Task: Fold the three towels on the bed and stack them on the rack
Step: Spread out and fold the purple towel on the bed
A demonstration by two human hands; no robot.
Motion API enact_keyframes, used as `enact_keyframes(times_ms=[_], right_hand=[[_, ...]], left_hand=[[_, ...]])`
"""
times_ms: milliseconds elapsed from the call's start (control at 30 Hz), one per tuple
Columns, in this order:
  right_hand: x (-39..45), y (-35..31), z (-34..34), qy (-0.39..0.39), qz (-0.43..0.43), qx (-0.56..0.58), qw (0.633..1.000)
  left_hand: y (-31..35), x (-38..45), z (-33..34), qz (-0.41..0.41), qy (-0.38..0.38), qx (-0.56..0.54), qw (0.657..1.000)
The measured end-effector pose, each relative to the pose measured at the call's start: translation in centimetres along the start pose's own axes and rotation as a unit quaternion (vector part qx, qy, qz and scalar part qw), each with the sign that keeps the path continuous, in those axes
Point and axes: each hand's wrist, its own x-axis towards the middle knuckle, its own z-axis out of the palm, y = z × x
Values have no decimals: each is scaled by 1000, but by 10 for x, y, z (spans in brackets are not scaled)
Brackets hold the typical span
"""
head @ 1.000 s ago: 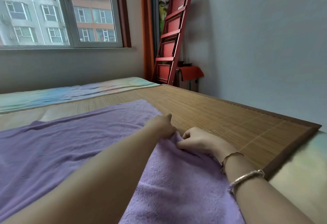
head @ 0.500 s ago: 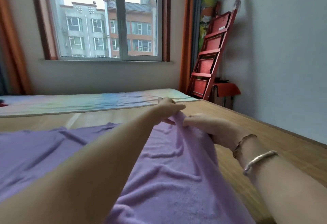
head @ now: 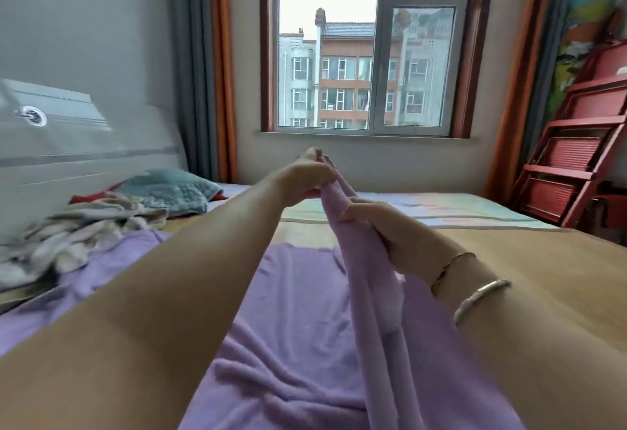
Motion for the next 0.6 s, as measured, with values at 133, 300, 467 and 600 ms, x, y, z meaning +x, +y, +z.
enact_keyframes(times_ms=[133, 300, 467, 600], right_hand=[[64, 7, 101, -19, -36, 37, 999], [123, 44, 211, -48, 42, 2, 998], [163, 72, 297, -105, 83, -8, 991], [169, 79, 335, -114, 123, 13, 986]], left_hand=[[-25, -18, -107, -31, 17, 18, 999], [-76, -41, -226, -87, 63, 52, 993], [-125, -64, -305, -100, 110, 47, 988], [-156, -78, -343, -108, 138, 60, 983]])
